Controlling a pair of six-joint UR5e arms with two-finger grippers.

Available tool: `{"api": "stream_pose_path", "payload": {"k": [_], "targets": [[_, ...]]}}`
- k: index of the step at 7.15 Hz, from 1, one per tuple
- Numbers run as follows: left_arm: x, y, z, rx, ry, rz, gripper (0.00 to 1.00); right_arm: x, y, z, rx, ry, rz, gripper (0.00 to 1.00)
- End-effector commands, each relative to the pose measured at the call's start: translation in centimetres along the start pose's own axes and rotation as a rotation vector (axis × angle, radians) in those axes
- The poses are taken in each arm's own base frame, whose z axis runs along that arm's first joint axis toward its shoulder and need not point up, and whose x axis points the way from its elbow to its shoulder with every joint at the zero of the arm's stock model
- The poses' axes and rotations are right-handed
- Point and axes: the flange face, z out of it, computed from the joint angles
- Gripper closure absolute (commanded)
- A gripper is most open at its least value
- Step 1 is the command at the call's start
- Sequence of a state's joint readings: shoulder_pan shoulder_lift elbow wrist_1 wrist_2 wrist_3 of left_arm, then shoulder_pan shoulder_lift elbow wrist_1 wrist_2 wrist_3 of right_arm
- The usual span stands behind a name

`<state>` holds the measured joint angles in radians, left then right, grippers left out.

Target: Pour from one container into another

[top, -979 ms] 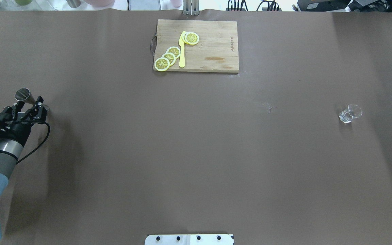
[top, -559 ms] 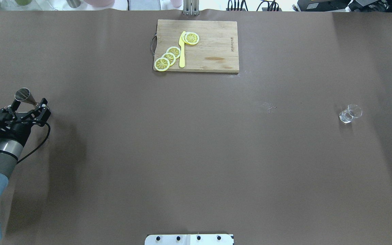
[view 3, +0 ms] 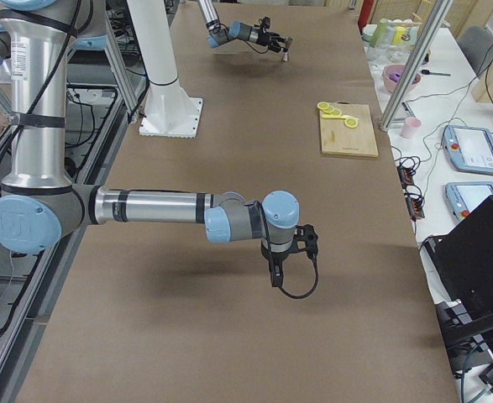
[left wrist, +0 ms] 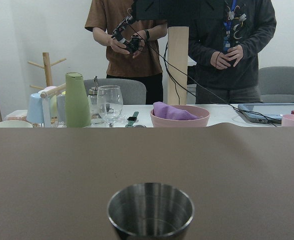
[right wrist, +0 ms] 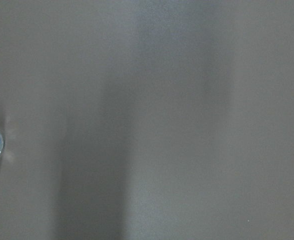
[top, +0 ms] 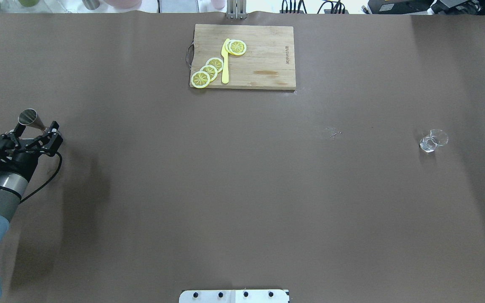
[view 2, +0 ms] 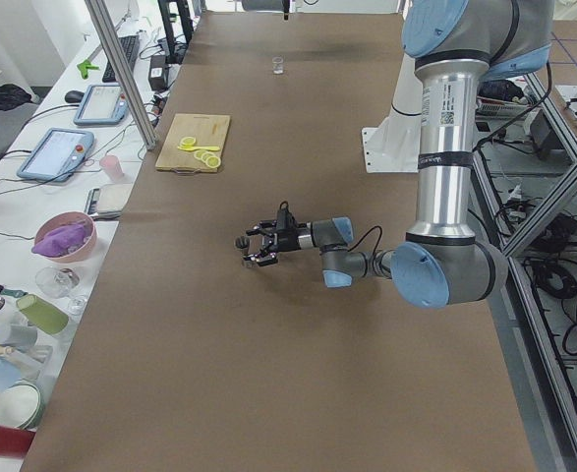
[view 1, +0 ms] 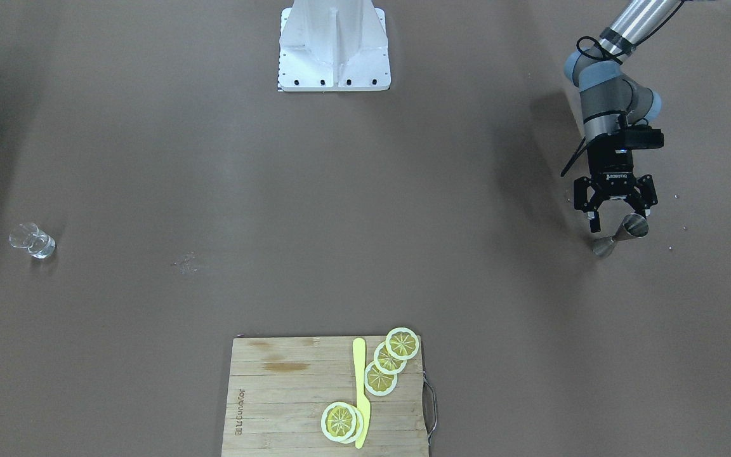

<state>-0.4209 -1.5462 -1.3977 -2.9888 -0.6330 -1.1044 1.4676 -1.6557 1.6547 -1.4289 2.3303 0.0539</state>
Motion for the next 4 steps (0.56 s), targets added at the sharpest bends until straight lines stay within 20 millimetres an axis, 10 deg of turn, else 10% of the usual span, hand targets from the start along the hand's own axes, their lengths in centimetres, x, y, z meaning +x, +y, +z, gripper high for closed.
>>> {"api": "stream_pose_path", "payload": {"k": [1,4], "targets": [[-0.04,-0.93,-0.57,0.003,0.006,-0.005,0.03,-0.22,-0.09,-0.49,0.011,0.012,-0.007,0.0],[-0.8,-1.69,-1.36,-0.001,0.008,0.001,0.03,0.55,0.3,-0.3,0.008,0.012,0.009,0.0]]}}
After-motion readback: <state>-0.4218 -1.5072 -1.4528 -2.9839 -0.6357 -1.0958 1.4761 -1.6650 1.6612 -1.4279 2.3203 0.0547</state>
